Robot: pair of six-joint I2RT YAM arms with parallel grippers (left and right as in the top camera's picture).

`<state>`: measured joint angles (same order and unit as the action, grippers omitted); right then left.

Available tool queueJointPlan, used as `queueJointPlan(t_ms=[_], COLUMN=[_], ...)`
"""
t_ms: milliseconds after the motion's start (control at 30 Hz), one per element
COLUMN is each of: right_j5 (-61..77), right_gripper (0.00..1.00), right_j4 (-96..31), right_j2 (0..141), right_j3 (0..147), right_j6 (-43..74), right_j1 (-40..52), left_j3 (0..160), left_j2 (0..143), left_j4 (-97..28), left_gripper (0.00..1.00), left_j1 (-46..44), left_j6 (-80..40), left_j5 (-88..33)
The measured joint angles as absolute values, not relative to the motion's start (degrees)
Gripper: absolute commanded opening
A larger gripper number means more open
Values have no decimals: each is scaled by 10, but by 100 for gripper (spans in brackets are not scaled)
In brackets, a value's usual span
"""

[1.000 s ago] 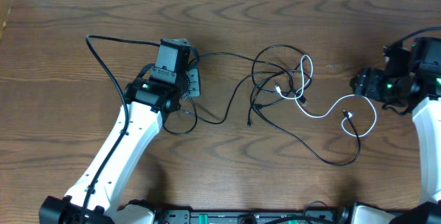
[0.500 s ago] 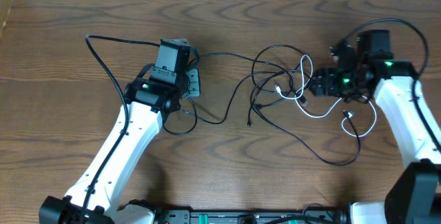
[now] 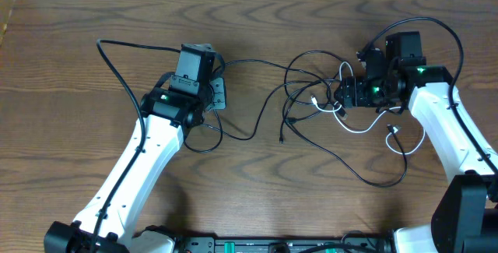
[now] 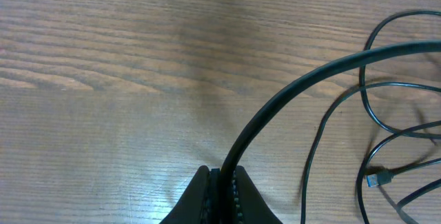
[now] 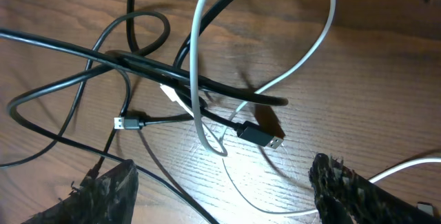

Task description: Untangle cables

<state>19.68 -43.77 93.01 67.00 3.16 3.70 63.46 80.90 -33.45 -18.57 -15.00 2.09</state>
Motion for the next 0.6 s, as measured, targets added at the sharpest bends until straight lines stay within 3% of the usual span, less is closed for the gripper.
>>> queueJointPlan(t_ms=[600], right_j5=[187], right_gripper=[78], right_j4=[-416], right_j2=[930], right_j3=[670], right_j6=[32], right_j1=[39], left_j3=[635], left_j2=[809], left_j4=[-335], left_gripper=[7], left_j1=[-186], left_j6=[-150], left_j5=[21])
